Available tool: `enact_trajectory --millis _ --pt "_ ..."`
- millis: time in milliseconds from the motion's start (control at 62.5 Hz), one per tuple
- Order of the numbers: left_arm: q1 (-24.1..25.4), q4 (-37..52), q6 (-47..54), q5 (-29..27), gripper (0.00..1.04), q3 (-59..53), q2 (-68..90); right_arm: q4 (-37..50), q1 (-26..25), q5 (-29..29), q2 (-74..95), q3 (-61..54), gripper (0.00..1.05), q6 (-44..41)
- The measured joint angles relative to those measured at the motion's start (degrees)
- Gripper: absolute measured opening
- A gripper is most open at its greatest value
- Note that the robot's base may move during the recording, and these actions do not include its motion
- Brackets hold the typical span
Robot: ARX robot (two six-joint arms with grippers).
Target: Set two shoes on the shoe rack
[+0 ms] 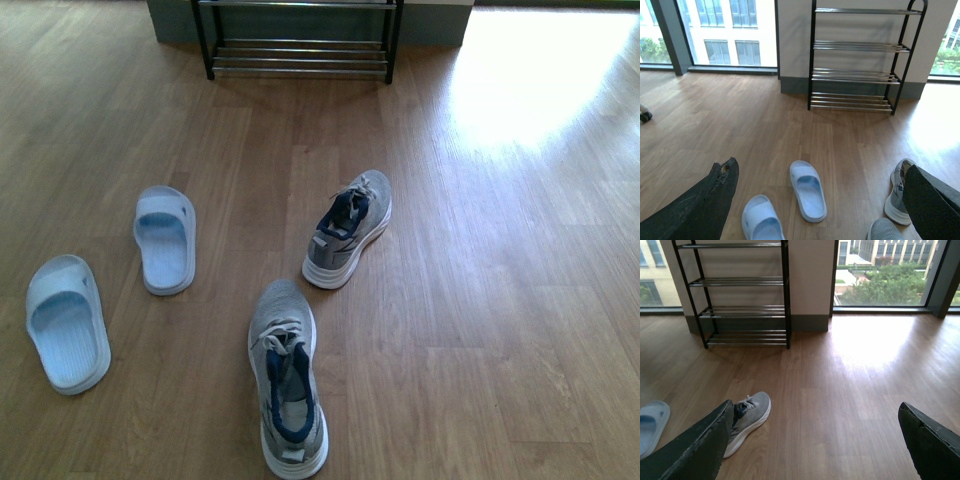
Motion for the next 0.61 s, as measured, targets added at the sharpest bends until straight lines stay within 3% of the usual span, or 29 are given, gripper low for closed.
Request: enact_trajectory --millis 48,112,144,256,384,608 --pt "-6.5 -9.3 -8.7 -14.2 0.95 4.3 6.6 0.0 0.0 0.0 0.1 0.0 0.96 0.0" --pt "-12.9 -10.4 -17.8 -24.6 0.95 8.2 17.1 0.0 0.0 -0.1 0.0 0.0 0.96 0.0" --pt "-15.3 -8.4 -21.9 -26.4 0.95 9.7 22.3 0.0 0.0 -0.2 0.1 0.0 0.96 0.0" --pt "-17.2 2.4 -30.5 -22.0 0.95 14.7 41.5 0.0 0.0 -0.2 0.0 0.0 0.96 0.0" --pt "-17.3 11.8 -32.8 -13.8 0.95 20.6 66.7 0.0 0.0 -0.2 0.0 0.0 0.96 0.0" --pt "-17.0 14.5 -31.3 -5.5 0.95 32.0 101.8 0.0 0.0 -0.2 0.0 0.0 0.96 0.0"
